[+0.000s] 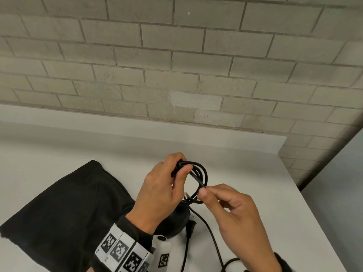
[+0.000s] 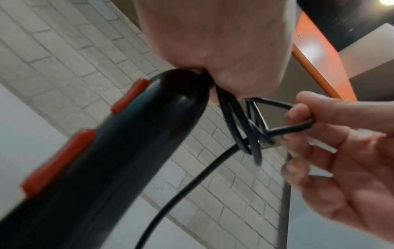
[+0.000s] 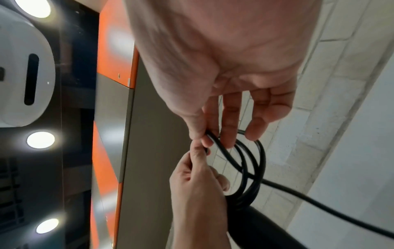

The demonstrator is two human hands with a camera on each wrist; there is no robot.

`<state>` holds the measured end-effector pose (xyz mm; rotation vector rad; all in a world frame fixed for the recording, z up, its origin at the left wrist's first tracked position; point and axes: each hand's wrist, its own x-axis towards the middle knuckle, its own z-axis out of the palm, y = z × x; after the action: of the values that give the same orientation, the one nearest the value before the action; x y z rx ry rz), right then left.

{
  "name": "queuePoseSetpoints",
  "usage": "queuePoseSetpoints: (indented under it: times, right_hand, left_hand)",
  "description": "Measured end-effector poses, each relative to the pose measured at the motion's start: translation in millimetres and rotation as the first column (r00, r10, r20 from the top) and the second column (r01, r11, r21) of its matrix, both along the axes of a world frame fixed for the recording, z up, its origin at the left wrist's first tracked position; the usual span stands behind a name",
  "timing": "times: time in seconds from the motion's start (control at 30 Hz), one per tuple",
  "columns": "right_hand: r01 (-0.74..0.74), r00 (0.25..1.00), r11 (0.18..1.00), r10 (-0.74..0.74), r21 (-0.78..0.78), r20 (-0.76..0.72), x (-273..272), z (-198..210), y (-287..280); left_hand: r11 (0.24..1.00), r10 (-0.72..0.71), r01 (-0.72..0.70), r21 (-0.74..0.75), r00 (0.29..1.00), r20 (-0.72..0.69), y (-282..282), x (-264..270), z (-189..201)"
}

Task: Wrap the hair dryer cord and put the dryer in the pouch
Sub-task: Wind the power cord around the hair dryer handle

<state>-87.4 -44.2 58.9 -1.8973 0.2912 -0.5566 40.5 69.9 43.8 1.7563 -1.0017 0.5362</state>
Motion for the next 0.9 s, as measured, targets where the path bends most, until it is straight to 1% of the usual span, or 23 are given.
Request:
queuePoseSetpoints:
  times: [0.07, 0.1, 0.2, 0.3, 0.33, 0.4, 0.47, 0.53, 0.6, 0.7, 0.77, 0.83, 0.9]
  right_hand:
    - [0.005, 1.0, 0.998, -0.005, 0.062, 0.006, -3, -2, 1]
    - [-0.02, 1.0, 0.994, 0.02, 0.104, 0.002, -4, -3, 1]
    - [-0.156, 0.986, 0.966, 0.163, 0.207, -0.019, -7, -3, 0]
    - [-0.222, 0.97, 0.94, 0.239, 0.258, -0.039, -13, -1, -10]
    - [-0.248, 0.965, 0.93, 0.263, 0.272, -0.019, -15, -1, -13]
    - [-0.296, 0.955, 0.919, 0.284, 0.259, 0.083, -20, -7, -19]
    - [-0.326, 0.937, 0.907, 0.274, 0.265, 0.217, -23, -22, -17]
    - [-0.358, 0.916, 0.894, 0.28, 0.27, 0.286, -25, -40, -10]
    - [-0.349, 0.925, 0.884, 0.273, 0.311, 0.263, -28, -50, -4]
    - [-0.271, 0.963, 0.894, 0.25, 0.357, 0.103, -35, -44, -10]
    - [-0.263, 0.961, 0.876, 0.274, 0.404, 0.032, -41, -37, -20]
    - [-0.302, 0.946, 0.851, 0.323, 0.43, 0.024, -47, -36, -32]
    - [-0.341, 0.935, 0.853, 0.352, 0.394, 0.046, -49, -42, -37]
  left_hand:
    - [1.0, -0.008, 0.008, 0.005, 1.0, 0.006, -2, 0, -1]
    - [1.0, -0.012, 0.012, 0.006, 1.0, 0.008, -2, 1, -1]
    - [1.0, -0.013, 0.013, 0.016, 1.0, 0.022, -3, 4, -3]
    - [1.0, -0.004, 0.004, 0.024, 1.0, 0.014, -2, 7, -3]
    - [1.0, 0.002, -0.002, 0.019, 1.0, 0.014, -2, 9, -3]
    - [1.0, 0.01, -0.01, -0.015, 1.0, -0.007, -3, 11, -4]
    - [0.998, 0.02, -0.021, -0.054, 1.0, -0.022, -2, 14, -4]
    - [0.998, 0.018, -0.019, -0.056, 1.0, -0.021, -2, 15, -3]
    - [0.999, 0.016, -0.017, -0.049, 1.0, -0.025, -2, 17, -4]
    - [1.0, 0.016, -0.017, -0.027, 0.999, -0.031, 1, 21, -5]
    - [1.0, 0.008, -0.008, 0.0, 1.0, -0.021, 3, 22, -6]
    - [1.0, -0.003, 0.003, 0.002, 1.0, -0.021, 2, 21, -6]
    - [1.0, 0.001, -0.002, -0.026, 0.999, -0.036, 1, 23, -5]
